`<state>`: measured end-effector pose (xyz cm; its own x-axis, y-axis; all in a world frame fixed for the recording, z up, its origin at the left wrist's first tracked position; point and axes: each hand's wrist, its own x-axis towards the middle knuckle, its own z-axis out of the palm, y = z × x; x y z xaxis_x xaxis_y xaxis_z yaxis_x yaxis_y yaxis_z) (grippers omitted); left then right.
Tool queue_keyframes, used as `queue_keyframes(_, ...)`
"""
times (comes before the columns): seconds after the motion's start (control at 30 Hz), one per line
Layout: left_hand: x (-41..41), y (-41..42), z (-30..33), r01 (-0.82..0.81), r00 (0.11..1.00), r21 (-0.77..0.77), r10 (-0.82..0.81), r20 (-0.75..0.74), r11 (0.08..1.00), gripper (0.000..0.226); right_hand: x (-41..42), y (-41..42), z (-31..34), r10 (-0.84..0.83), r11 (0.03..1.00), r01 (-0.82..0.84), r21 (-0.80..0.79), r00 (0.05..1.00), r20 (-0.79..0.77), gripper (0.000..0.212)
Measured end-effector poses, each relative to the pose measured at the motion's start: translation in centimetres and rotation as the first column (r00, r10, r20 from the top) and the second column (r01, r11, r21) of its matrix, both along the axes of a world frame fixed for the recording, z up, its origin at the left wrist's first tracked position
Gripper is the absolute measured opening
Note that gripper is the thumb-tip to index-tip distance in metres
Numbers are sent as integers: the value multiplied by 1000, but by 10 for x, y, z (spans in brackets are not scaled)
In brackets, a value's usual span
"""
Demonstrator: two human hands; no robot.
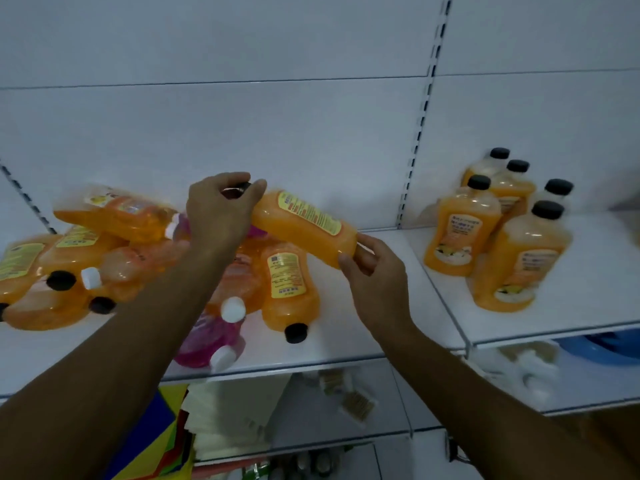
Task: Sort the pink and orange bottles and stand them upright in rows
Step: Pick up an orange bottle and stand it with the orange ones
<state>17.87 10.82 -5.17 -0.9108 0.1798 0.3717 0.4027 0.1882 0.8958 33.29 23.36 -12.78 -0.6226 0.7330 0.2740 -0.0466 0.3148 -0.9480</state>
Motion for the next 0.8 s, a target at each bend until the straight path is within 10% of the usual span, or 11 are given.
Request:
queue_keyframes(0.37,84,114,-12,553,832,-10,-550,75,833,41,104,46,-39,-296,944,311,-111,946,131,46)
queue_keyframes(0.8,117,168,5,639,723,-272,-683,-108,720,39,127,74,-27,-228,974,209,91,891,393,45)
